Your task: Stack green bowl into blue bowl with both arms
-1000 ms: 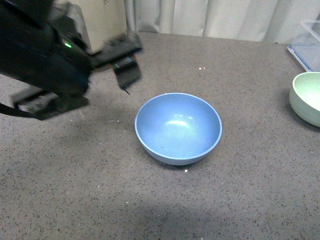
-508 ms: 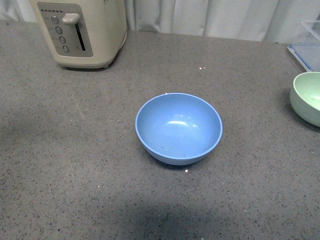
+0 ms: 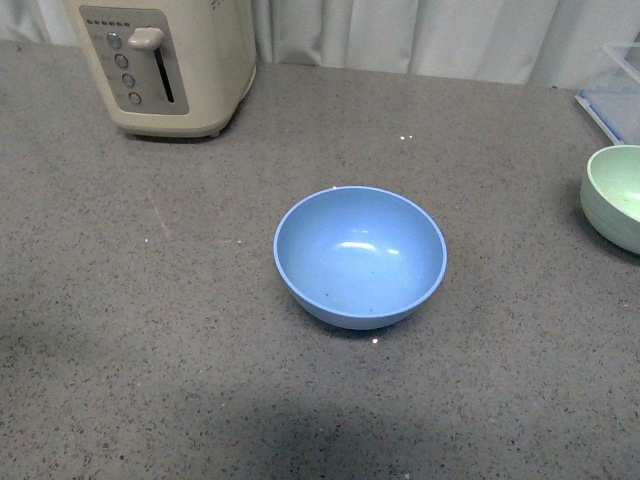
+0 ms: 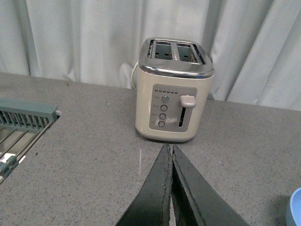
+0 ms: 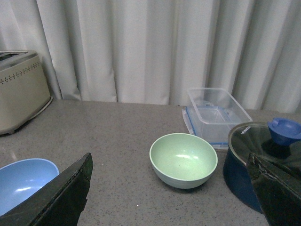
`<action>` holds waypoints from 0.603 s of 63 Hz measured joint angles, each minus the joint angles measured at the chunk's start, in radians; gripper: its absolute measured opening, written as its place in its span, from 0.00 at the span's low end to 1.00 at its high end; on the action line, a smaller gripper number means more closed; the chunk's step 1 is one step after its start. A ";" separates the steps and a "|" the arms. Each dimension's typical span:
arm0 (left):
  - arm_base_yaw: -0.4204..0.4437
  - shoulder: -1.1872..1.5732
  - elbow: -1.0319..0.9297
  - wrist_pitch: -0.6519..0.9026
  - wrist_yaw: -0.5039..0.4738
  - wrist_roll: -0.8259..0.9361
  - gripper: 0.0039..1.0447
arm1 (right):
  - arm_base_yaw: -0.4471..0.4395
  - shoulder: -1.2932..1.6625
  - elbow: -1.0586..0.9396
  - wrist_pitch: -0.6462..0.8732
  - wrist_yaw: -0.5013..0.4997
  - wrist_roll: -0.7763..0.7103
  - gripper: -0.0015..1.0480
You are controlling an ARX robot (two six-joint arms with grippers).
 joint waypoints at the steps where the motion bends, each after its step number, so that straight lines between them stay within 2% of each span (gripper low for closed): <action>1: 0.000 -0.004 -0.010 0.000 0.000 0.001 0.04 | 0.000 0.000 0.000 0.000 0.000 0.000 0.91; 38: 0.000 -0.457 -0.079 -0.375 0.000 0.005 0.04 | 0.000 0.000 0.000 0.000 0.000 0.000 0.91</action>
